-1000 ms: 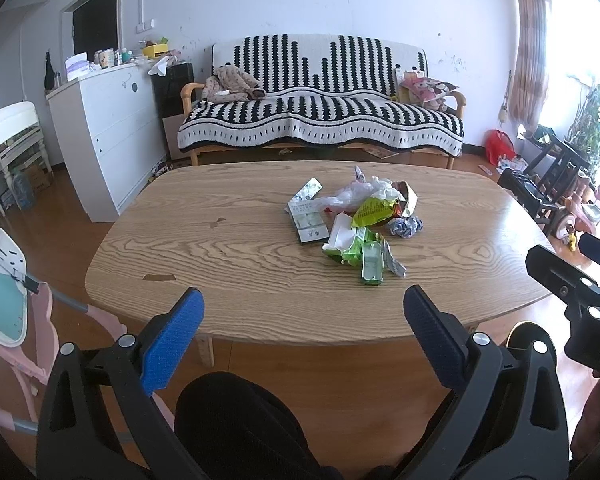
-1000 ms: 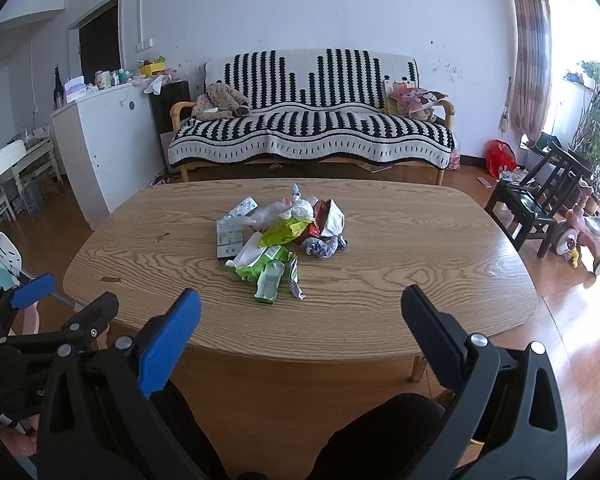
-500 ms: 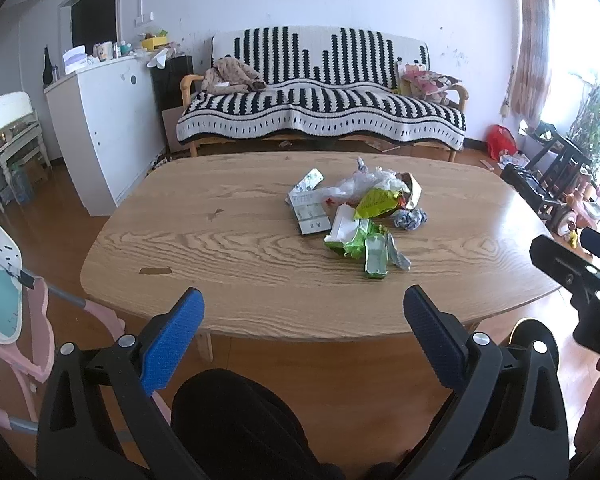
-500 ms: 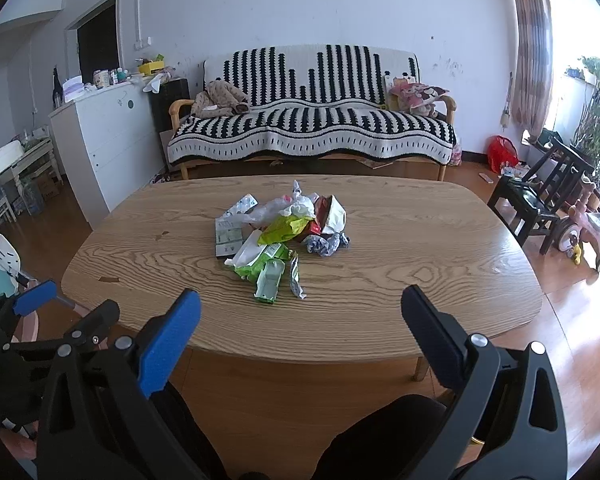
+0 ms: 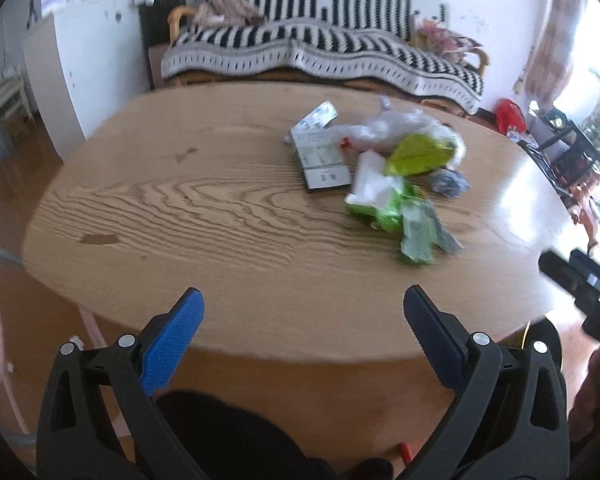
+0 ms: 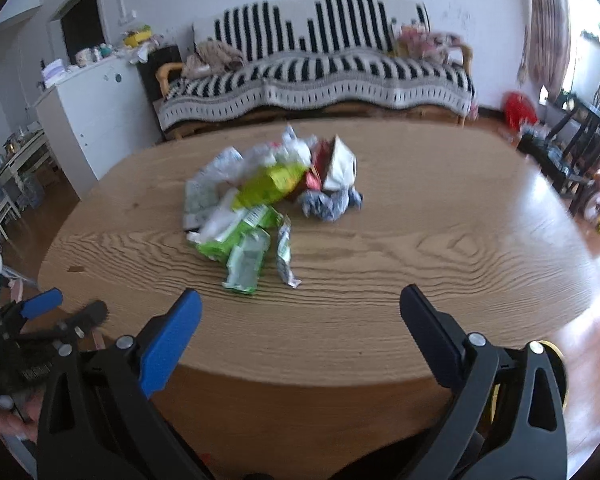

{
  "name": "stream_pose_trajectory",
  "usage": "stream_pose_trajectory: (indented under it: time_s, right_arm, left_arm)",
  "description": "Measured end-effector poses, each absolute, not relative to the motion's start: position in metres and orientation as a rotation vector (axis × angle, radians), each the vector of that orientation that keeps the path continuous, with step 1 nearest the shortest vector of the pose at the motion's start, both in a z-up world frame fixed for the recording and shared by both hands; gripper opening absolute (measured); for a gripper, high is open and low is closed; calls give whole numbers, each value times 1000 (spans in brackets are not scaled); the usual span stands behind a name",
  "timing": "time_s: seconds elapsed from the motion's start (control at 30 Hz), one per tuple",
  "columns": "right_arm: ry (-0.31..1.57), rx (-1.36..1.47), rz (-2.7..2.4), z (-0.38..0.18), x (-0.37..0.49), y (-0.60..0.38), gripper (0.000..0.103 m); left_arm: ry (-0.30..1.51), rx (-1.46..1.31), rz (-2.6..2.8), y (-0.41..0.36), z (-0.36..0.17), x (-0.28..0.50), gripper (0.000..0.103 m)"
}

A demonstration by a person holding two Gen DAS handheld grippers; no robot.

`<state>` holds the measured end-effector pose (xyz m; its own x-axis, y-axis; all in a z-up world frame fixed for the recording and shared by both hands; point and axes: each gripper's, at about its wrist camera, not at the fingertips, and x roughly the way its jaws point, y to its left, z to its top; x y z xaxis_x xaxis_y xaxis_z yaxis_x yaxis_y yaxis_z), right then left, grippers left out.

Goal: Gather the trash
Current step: 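Grasp the green medicine box with the left tool while the right tool grasps a foil wrapper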

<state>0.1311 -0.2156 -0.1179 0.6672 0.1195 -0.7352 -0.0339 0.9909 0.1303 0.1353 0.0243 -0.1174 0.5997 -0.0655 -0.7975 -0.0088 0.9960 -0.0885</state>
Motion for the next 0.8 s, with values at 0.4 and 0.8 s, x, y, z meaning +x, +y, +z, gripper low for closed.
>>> stream_pose_trajectory:
  time_s: [0.4,0.8]
  right_arm:
    - [897,97,147,-176,198,-184,77]
    - [968,32,133,-209,235,-189,46]
  left_arm:
    - [1054,-218,0,41,-164,298,97]
    - [1078,-171,18,23,-191,359,97]
